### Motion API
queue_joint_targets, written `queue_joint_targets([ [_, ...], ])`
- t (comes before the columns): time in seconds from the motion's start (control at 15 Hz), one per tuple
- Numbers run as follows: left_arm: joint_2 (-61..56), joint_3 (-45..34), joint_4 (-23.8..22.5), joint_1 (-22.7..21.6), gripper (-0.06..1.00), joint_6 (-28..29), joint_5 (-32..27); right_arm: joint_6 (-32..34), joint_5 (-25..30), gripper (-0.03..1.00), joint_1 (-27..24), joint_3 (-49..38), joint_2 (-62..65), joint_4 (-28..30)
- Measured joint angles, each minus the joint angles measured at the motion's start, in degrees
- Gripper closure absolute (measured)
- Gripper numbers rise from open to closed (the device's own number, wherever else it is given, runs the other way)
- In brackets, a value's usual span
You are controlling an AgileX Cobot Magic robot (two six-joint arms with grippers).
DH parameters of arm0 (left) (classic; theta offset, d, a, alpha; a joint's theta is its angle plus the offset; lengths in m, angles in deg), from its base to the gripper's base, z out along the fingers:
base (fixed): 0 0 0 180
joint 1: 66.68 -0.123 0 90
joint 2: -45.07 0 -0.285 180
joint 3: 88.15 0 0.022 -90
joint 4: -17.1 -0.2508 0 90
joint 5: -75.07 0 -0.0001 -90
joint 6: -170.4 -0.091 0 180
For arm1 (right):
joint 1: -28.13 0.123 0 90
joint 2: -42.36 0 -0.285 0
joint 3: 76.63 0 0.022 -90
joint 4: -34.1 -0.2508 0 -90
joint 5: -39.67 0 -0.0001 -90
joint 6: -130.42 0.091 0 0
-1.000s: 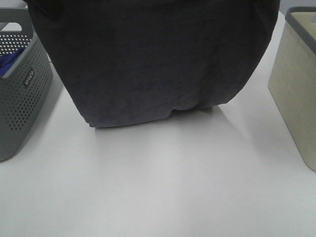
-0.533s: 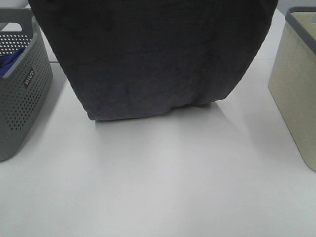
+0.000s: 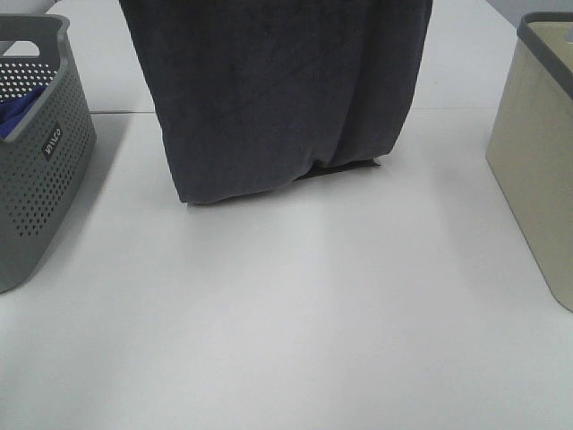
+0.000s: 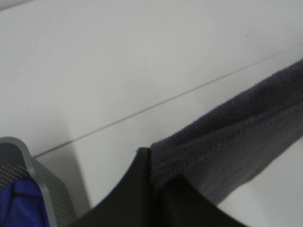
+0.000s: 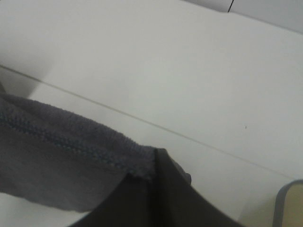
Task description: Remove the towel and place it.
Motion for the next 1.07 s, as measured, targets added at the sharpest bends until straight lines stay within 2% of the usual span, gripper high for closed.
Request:
queue_joint_targets([
  [0.13,4.64,8.31,-1.43,-0.46,0.94,0.00,0.11,-0.40,-0.29,0.95,0.00,8.42,-4.70,1.95],
  [0.27,10.54,18.05,-3.38,-0.63,0.94,0.06,1.95,-0.97,-3.21,0.95,-0.29,17.13,-10.37,4.35],
  [0.47,17.99,29.39,-6.82,-0.97,0.94,0.17,10.26,-1.03,-12.38,0.95,-1.83,22.92,-14.55,5.39],
  [0.53,19.31,30.88,-7.68,-1.09,0.94,0.23,13.87,-0.92,-15.47,0.95,-2.52,23.15,-15.24,5.33],
  [0.6,21.08,31.57,-8.54,-1.09,0.94,0.23,21.14,-0.86,-21.20,0.95,-4.18,23.20,-16.50,3.55],
  [0.67,21.49,31.57,-8.82,-1.09,0.94,0.23,23.32,-0.92,-22.52,0.95,-4.47,23.20,-16.84,3.15],
  [0.87,23.26,31.57,-10.66,-1.49,0.94,0.46,35.92,-0.97,-31.34,0.95,-5.67,23.20,-17.88,0.69],
  [0.93,23.61,31.57,-10.83,-2.01,0.94,1.26,39.48,-0.97,-34.66,0.95,-5.96,23.20,-17.88,-0.69],
  [1.07,24.24,31.74,-10.89,-3.09,0.94,3.21,42.40,-1.43,-37.64,0.95,-5.96,23.32,-18.33,-2.18],
])
